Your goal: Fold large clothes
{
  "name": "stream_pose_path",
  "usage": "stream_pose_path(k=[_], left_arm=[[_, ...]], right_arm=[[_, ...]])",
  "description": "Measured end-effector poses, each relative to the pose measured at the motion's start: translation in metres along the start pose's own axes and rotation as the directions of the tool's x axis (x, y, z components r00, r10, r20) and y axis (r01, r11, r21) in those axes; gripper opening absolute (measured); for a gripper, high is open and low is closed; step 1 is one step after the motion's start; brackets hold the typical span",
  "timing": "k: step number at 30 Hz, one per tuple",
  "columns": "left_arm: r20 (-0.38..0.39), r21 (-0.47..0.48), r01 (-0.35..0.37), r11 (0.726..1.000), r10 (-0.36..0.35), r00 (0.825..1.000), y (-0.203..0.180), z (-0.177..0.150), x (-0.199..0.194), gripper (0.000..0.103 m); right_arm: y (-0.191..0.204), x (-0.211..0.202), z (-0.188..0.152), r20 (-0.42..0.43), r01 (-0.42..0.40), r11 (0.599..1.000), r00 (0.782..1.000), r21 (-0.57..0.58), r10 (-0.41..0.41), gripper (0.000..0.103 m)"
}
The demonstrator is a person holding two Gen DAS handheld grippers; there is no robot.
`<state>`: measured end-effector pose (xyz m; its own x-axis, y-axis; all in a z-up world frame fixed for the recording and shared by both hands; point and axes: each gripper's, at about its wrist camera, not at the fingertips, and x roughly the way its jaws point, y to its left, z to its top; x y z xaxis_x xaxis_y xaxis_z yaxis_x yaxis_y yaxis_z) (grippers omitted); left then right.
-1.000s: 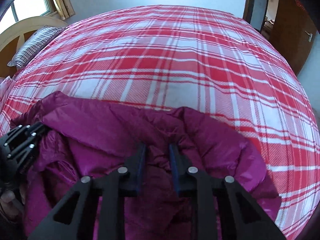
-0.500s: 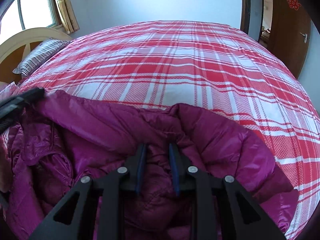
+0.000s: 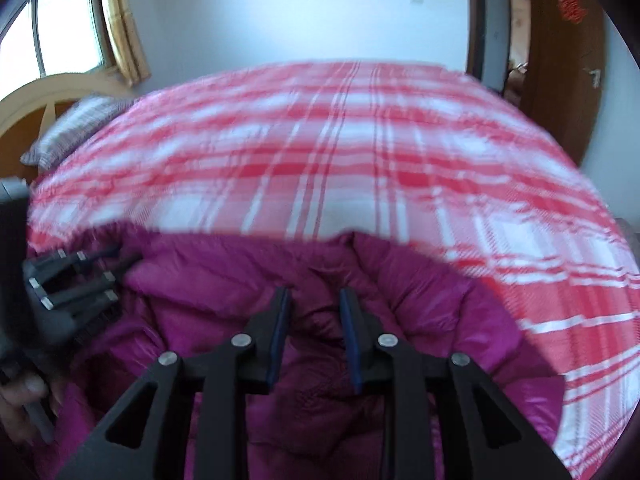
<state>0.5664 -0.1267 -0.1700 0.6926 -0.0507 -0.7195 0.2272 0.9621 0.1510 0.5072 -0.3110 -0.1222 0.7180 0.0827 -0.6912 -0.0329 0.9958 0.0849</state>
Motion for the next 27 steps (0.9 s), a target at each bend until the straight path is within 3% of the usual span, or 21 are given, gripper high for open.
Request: stream_pose_path(k=[3,10,18,21,27], left_arm=[[0.001,0.0,0.001,1.0,-0.001,1.0,0.0,-0.001,0.0,0.032],[0.005,0.013,-0.014,1.0,0.014,1.0,-0.003,-0.001,0.0,0.032],[0.008,0.001,0.0,1.0,0.0,1.0,-0.001,-0.001,0.001,0.032],[0.011,-0.004,0.002,1.0,-0.002,1.0,0.0,-0.001,0.0,0.033],[0.125,-0.122,0.098,0.988,-0.082,0.989,0.026,0.009,-0.036,0.033]], right_arm=[[0.01,-0.012,0.011,0.057,0.039,0.999,0.998,-0.016,-0.038,0.029],[0.025,-0.001,0.029,0.044,0.021,0.999,0.999,-0.029,-0.02,0.029],[0.015,0.04,0.013,-0.098,0.022,1.0,0.995,-0.023,-0.024,0.029],[0.01,0.044,0.002,-0.106,0.004,1.0,0.994,-0.012,-0.006,0.027],[0.001,0.042,-0.005,-0.071,-0.027,0.999,0.997,0.031,0.029,0.026]])
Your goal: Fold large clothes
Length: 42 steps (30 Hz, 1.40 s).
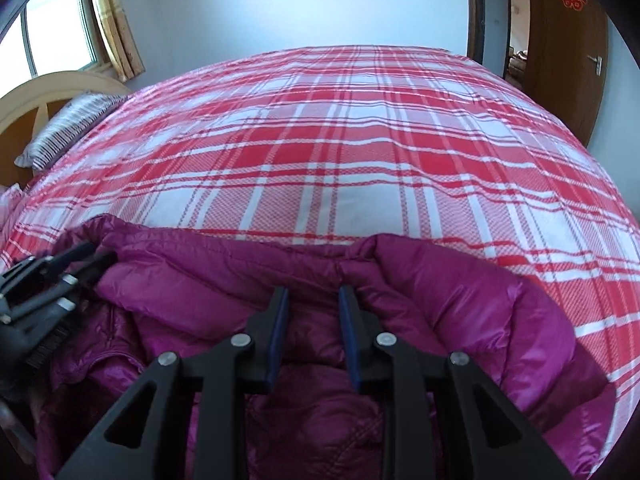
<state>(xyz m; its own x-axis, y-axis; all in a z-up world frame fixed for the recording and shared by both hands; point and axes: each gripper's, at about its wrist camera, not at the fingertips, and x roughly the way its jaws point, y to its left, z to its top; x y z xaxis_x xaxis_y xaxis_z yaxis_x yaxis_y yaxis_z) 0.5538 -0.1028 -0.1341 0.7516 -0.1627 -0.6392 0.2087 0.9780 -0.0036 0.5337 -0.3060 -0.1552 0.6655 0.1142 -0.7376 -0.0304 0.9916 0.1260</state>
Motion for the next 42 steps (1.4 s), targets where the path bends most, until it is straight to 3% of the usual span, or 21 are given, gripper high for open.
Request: stream_pose_path(k=[1,4,8,9,11,16,20,25,31,33,36,39,42], left_arm=[[0.021,-0.009,0.001,1.0,-0.001,1.0,0.0,0.004,-0.006,0.035],[0.037,0.02,0.007,1.0,-0.008,0.999,-0.014,0.018,-0.011,0.062],[-0.098,0.152,-0.034,0.988,0.049,0.994,-0.042,0.006,0.026,0.065],[-0.149,0.16,-0.036,0.987,0.06,0.987,-0.042,0.0,0.039,0.065],[-0.172,0.126,-0.027,0.992,0.049,0.984,-0.037,-0.002,0.047,0.075],[-0.169,0.107,-0.035,0.994,0.053,0.984,-0.034,-0.007,0.047,0.077],[-0.153,0.161,-0.082,0.984,0.107,0.982,-0.045,-0.011,0.046,0.078],[-0.15,0.133,-0.053,0.99,0.073,0.986,-0.037,-0.012,0.046,0.078],[-0.144,0.167,-0.083,0.982,0.108,0.984,-0.044,-0.013,0.049,0.078],[-0.141,0.157,-0.077,0.985,0.099,0.985,-0.042,-0.014,0.048,0.078],[-0.141,0.144,-0.072,0.987,0.092,0.986,-0.039,-0.013,0.049,0.079],[-0.139,0.142,-0.071,0.987,0.091,0.986,-0.039,-0.014,0.049,0.08],[-0.139,0.138,-0.068,0.988,0.088,0.986,-0.038,-0.013,0.049,0.08]], right_arm=[[-0.002,0.0,0.0,0.002,-0.01,1.0,1.0,0.008,0.01,0.026],[-0.004,0.002,0.001,0.004,-0.029,0.999,1.0,0.02,0.029,0.026],[-0.004,0.002,0.0,0.008,-0.037,0.999,0.999,0.024,0.037,0.026],[-0.005,0.002,0.0,0.009,-0.042,0.999,0.999,0.028,0.042,0.026],[-0.006,0.002,0.0,0.009,-0.047,0.998,0.999,0.032,0.047,0.026],[-0.004,0.003,-0.001,0.002,-0.038,0.999,0.999,0.024,0.038,0.026],[-0.001,0.003,-0.001,-0.009,-0.018,1.0,1.0,0.007,0.018,0.026],[0.002,0.002,-0.004,-0.016,0.002,1.0,1.0,-0.011,-0.002,0.026],[0.002,0.002,0.001,-0.04,-0.006,1.0,0.999,-0.026,0.005,0.026],[-0.009,-0.016,0.005,0.006,-0.062,0.997,0.998,0.041,0.062,0.03],[-0.031,-0.045,0.0,0.13,-0.116,0.979,0.987,0.166,0.094,0.047],[-0.038,-0.054,-0.003,0.163,-0.105,0.979,0.984,0.176,0.077,0.047],[-0.021,-0.047,-0.001,0.135,-0.034,0.996,0.991,0.087,0.022,0.036]])
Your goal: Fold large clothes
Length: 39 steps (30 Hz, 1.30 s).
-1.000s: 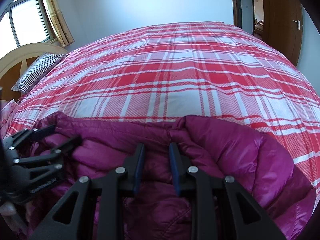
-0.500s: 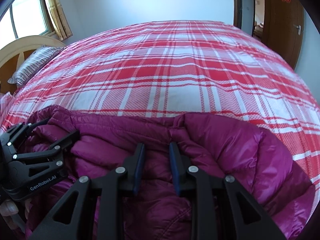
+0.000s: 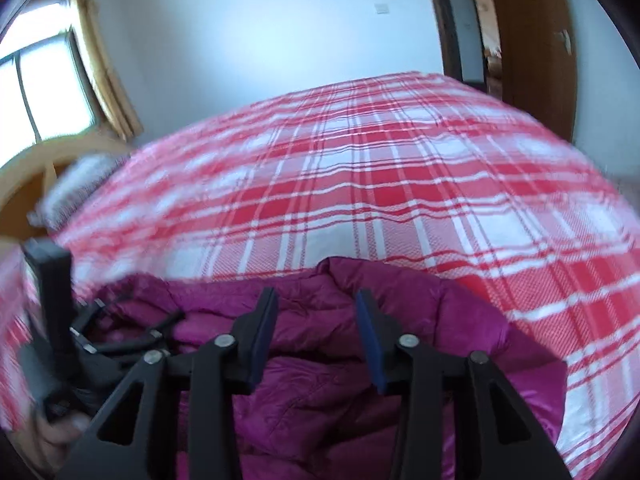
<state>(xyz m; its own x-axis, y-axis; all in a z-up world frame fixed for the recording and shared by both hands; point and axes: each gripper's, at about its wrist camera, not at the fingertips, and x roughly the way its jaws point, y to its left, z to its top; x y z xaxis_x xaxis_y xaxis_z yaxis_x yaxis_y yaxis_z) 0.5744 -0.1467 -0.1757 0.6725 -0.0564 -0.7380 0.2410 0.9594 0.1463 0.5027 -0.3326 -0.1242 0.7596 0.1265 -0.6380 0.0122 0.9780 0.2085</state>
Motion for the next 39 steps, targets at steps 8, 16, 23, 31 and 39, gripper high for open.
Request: stream_pose_path(k=[8,16,23,31,39], left_arm=[[-0.01,-0.013,0.004,1.0,-0.004,1.0,0.002,0.001,0.002,0.083],[-0.006,0.026,-0.064,0.998,0.064,0.998,-0.006,0.001,0.002,0.088],[-0.012,0.01,-0.046,0.999,0.046,0.999,-0.002,0.002,0.003,0.089],[-0.009,0.048,-0.119,0.992,0.119,0.993,-0.009,0.004,0.004,0.096],[0.026,0.084,-0.118,0.989,0.116,0.993,-0.005,0.019,-0.044,0.096]], right_arm=[[0.0,0.032,-0.012,-0.121,0.033,0.999,0.992,-0.031,-0.036,0.022],[0.011,0.035,-0.014,-0.114,0.085,0.993,0.989,-0.076,-0.093,0.022],[0.008,0.036,-0.014,-0.111,0.077,0.995,0.99,-0.059,-0.083,0.022],[0.009,0.039,-0.014,-0.116,0.086,0.994,0.989,-0.065,-0.093,0.022],[0.013,0.035,-0.01,-0.114,0.098,0.99,0.987,-0.104,-0.11,0.029]])
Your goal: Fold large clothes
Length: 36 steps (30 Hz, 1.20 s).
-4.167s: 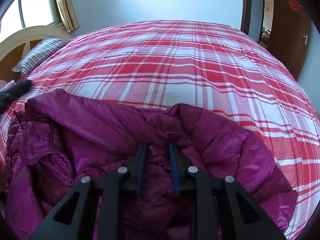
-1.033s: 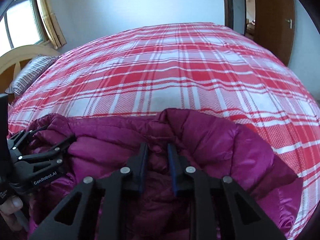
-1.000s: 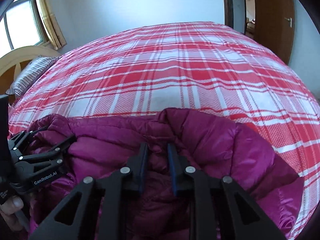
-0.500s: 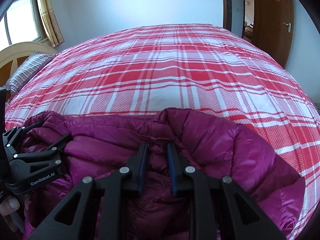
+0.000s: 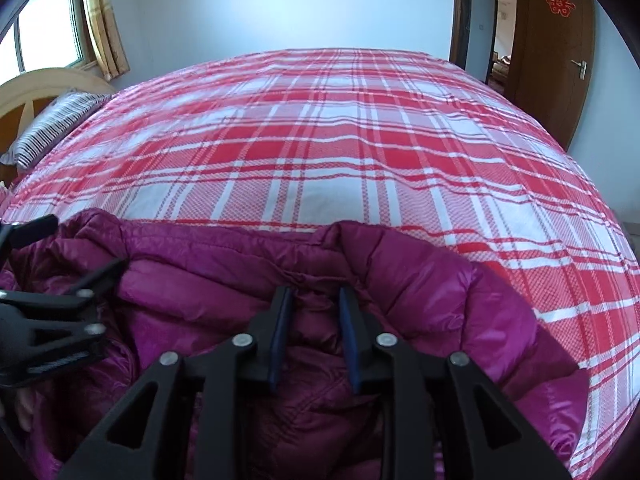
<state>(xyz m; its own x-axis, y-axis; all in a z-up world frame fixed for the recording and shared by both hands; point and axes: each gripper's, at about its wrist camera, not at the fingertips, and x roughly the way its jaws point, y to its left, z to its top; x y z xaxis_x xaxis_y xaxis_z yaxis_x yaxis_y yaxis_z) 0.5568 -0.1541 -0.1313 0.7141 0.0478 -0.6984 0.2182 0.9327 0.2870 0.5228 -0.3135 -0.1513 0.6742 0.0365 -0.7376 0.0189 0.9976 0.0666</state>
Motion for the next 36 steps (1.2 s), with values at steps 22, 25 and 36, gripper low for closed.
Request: stream_pose_path(k=[22,25,36], left_arm=[[0.089,-0.162,0.177,0.971,-0.164,0.982,0.099,-0.188,-0.178,0.096],[0.08,-0.174,0.211,0.962,-0.2,0.977,0.107,-0.231,-0.207,0.096],[0.041,-0.179,0.223,0.958,-0.22,0.975,0.115,-0.359,-0.268,0.096]], right_arm=[[-0.054,-0.125,-0.067,0.048,-0.084,0.984,0.996,0.158,0.078,0.074],[-0.058,-0.152,-0.104,-0.004,-0.115,0.975,0.993,0.189,0.118,0.074],[-0.051,-0.248,-0.231,-0.082,-0.088,0.981,0.991,0.171,0.103,0.076]])
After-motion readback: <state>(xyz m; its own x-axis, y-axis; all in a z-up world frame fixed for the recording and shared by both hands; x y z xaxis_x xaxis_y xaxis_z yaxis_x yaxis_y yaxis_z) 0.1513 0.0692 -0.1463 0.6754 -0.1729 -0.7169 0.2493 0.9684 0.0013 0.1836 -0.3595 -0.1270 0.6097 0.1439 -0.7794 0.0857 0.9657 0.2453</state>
